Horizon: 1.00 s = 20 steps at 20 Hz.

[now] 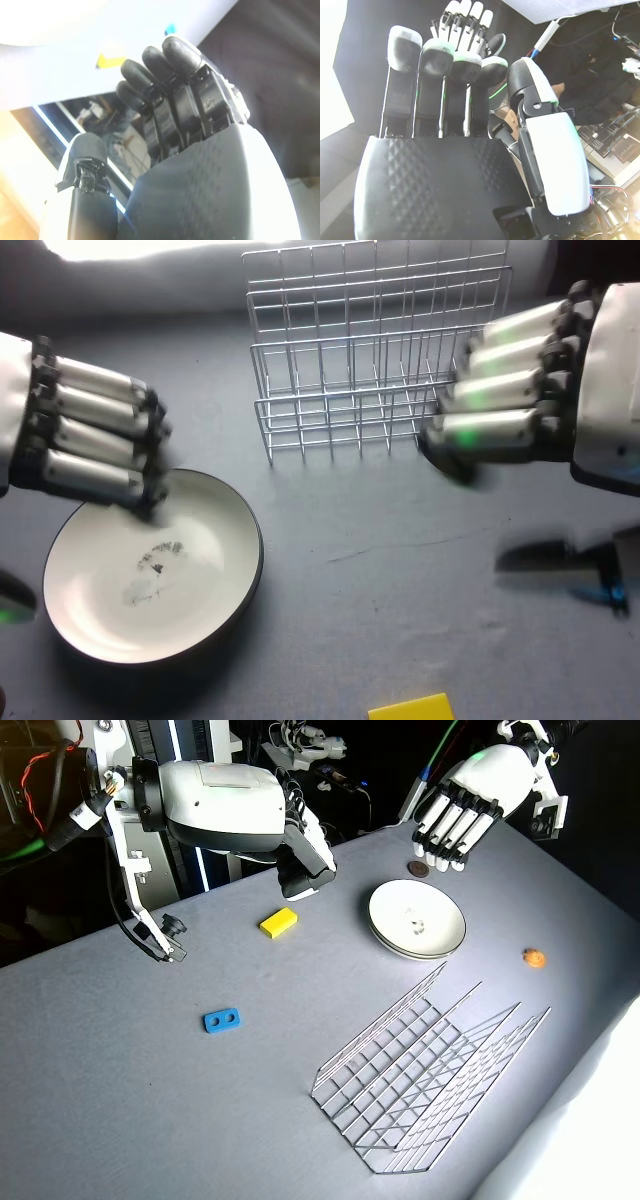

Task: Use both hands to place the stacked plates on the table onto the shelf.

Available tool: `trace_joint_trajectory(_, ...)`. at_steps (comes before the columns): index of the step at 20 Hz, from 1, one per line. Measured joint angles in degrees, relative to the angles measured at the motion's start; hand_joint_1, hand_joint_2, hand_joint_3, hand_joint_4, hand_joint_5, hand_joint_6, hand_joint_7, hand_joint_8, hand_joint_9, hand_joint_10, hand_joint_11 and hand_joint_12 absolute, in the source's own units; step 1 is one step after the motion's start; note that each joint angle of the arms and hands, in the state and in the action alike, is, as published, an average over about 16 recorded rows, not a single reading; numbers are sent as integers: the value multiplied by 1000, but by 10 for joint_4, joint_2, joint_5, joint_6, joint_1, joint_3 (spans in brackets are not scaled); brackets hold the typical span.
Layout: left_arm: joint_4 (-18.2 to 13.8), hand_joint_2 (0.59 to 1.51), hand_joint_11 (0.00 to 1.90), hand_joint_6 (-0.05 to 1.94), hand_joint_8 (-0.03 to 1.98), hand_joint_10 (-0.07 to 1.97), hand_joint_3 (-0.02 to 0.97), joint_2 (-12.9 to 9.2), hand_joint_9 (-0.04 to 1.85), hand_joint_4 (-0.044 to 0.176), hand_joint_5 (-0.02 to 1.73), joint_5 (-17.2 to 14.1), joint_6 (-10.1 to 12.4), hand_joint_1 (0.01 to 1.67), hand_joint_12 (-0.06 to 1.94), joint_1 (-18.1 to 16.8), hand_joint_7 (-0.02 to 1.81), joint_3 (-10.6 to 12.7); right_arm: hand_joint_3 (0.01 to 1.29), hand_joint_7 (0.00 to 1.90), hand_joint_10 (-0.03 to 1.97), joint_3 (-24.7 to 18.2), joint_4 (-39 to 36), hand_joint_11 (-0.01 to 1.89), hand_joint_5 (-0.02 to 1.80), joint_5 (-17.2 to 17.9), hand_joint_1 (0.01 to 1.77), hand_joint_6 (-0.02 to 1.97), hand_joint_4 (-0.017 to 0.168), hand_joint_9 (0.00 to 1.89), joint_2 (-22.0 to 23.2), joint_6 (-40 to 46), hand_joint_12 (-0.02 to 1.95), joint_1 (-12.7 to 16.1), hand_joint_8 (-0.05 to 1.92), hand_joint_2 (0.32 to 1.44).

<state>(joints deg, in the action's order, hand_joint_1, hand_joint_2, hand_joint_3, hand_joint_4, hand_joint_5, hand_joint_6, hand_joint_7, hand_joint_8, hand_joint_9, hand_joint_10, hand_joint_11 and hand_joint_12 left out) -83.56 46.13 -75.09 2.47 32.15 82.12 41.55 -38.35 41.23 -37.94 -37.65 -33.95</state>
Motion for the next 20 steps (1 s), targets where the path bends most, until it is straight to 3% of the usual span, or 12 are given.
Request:
trace_joint_trajectory(5, -14, 1170, 25, 89, 77, 78, 64, 3, 30, 5, 32, -3, -5, 37, 147, 8, 45, 8, 45, 107, 336, 0, -4, 86, 118, 2, 143, 346, 1, 100, 0, 1, 340, -1, 331, 1180)
trace_joint_trajectory(8, -21, 1168, 23, 69, 61, 63, 58, 7, 28, 5, 29, -5, -10, 33, 116, 16, 40, 18, 40, 89, 272, 0, -9, 72, 98, -1, 286, 283, 1, 84, 0, 7, 287, 2, 270, 1131)
trace_joint_trajectory(12, -31, 1164, 13, -7, -2, 7, 33, 19, 20, 5, 15, -9, -23, 19, -6, 45, 16, 47, 16, 31, 16, 0, -29, 13, 54, -15, 525, 30, 1, 22, -4, 32, 69, 15, 15, 1064)
trace_joint_trajectory(20, -27, 1152, 14, -15, -8, 5, 31, 50, 23, 3, 21, -20, -65, 17, -14, 142, 19, 114, 16, 52, 12, 1, -72, 20, 73, -76, 1098, 20, 1, 54, -27, 91, 424, 52, 15, 942)
